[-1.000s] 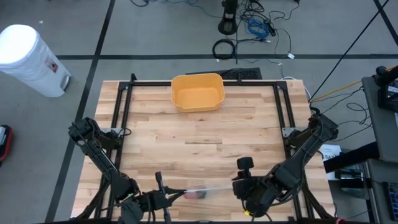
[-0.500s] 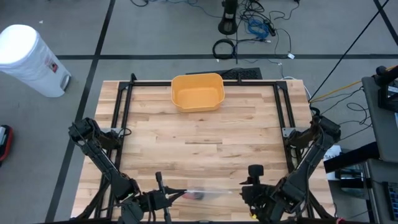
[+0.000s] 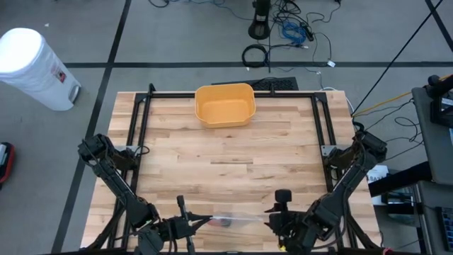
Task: Roll bandage
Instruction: Put the transparent zip bag into the yellow bin
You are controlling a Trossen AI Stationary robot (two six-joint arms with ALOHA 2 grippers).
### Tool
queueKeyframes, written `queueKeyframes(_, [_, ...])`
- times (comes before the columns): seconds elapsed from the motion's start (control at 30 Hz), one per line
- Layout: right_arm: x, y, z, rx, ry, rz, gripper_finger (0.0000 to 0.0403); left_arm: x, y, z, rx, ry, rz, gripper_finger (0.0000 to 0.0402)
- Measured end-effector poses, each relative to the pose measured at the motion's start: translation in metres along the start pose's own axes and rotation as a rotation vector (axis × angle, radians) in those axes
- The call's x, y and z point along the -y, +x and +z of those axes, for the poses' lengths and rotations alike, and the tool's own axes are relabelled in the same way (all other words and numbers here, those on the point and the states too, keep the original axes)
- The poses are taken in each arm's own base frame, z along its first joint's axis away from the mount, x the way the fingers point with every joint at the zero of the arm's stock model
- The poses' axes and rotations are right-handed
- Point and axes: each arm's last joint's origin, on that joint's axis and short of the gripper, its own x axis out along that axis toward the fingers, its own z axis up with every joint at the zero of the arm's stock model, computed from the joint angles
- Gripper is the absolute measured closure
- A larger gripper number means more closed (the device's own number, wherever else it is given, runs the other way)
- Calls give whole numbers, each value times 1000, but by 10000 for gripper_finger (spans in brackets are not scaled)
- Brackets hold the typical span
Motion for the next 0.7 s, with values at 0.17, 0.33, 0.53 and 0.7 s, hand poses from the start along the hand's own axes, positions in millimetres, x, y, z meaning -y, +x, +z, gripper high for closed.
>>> queueKeyframes(0.17, [5, 5, 7, 18, -30, -11, 246, 0, 0, 0, 0, 0, 1, 400])
queueKeyframes(0.33, [7, 9, 14, 46, -41, 3, 277, 0, 0, 0, 0, 0, 1, 400])
queueKeyframes(0.53, [9, 10, 15, 41, -66, 4, 366, 0, 0, 0, 0, 0, 1, 400])
queueKeyframes(0.7, [9, 9, 15, 40, -102, 6, 390, -4, 8, 0, -2, -3, 23, 400])
